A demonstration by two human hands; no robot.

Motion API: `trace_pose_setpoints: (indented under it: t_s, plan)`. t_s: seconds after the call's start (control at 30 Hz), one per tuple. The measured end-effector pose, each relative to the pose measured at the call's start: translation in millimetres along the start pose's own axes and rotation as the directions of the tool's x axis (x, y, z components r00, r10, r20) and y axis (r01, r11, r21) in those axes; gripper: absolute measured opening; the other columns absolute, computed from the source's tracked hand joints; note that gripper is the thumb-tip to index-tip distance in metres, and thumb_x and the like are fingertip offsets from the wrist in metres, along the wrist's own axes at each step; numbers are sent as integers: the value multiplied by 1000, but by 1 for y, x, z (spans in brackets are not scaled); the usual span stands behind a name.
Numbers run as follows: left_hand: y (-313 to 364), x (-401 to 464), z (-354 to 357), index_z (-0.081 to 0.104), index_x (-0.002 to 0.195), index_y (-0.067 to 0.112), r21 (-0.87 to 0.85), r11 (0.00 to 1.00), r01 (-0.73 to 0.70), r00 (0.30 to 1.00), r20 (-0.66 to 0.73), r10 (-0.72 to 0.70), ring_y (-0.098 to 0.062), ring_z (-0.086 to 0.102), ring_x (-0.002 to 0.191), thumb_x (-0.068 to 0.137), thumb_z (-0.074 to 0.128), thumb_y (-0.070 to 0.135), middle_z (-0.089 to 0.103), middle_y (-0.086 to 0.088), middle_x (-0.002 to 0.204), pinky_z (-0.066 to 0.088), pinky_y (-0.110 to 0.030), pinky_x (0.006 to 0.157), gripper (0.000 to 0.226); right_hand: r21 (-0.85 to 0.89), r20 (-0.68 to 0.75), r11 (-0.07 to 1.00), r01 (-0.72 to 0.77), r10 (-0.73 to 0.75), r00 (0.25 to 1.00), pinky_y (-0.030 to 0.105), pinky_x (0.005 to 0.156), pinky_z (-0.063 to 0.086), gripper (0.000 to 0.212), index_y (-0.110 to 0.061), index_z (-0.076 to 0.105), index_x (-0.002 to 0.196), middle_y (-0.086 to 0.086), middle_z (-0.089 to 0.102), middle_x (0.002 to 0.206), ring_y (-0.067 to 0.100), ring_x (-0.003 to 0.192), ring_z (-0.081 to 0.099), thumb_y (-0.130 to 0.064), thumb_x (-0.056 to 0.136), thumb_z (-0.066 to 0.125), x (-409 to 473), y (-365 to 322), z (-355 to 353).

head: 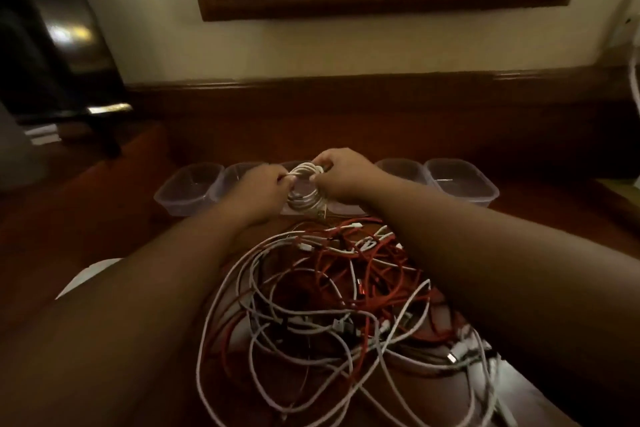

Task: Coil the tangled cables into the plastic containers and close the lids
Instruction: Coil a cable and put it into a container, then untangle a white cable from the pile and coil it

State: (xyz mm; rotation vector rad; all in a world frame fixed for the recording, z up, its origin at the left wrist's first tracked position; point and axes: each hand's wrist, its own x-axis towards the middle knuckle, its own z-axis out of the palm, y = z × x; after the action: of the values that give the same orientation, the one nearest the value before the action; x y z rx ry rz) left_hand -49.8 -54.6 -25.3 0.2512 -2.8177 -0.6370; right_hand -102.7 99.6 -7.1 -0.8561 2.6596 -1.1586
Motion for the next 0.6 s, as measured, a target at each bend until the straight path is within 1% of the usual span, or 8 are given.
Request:
trace_pose_setpoints:
  t_s: [0.07,0.17,0.2,0.27,0.33,0.47,0.53,0.6]
  plan:
    - [-17,29,5,64,89,19,-50,998,45,998,-42,-47,-8,48,65,101,51,26,57,4,74,31,-28,55,20,-39,-5,999,11,-11,1000,44,90,55,26,-11,64,121,8,65,116,23,101,62,-15,96,61,34,0,6]
    - [-35,62,12,64,79,21,-141,985,95,991,-78,-107,-14,49,60,99,55,24,58,1,70,36,-28,52,22,-89,-7,996,5,-5,1000,43,87,57,22,-14,66,116,7,66,111,23,97,64,-17,95,63,74,4,14]
    - [-39,71,16,67,83,22,-199,974,106,989,-85,-125,-17,53,64,98,57,24,61,0,73,43,-30,55,18,-90,-12,996,-9,8,1000,42,86,58,21,-14,67,115,7,67,110,24,97,64,-17,95,63,86,7,16]
    - [-44,85,23,68,101,22,-313,941,131,982,-87,-165,-19,63,77,95,62,25,69,-5,87,55,-37,70,9,-71,-23,996,-48,46,999,40,81,58,19,-15,68,113,7,67,107,24,94,66,-16,95,63,106,15,17]
    - [-45,95,31,64,112,22,-352,927,127,984,-75,-164,-18,66,85,93,67,29,69,-5,92,56,-36,72,21,-28,-29,995,-95,95,995,35,75,57,17,-15,69,111,6,69,101,22,87,67,-15,95,63,116,28,14]
    - [-46,109,40,60,108,26,-265,961,85,994,-40,-99,-10,62,78,92,68,32,66,3,87,41,-23,55,19,24,22,985,-169,168,985,35,80,57,15,-17,69,109,4,69,98,20,91,68,-16,96,62,122,50,14]
    - [-52,112,39,62,100,26,-178,982,65,996,-55,-76,-6,58,70,92,67,32,64,6,81,38,-21,52,11,38,18,989,-145,144,989,31,76,57,14,-17,69,109,5,69,98,19,87,67,-17,97,62,126,53,18]
    - [-61,116,37,65,91,27,-97,994,56,995,-71,-63,-6,58,71,92,67,32,65,7,83,40,-22,53,5,21,-1,995,-101,101,995,26,68,54,16,-16,68,112,3,68,99,16,83,66,-19,97,62,134,51,24]
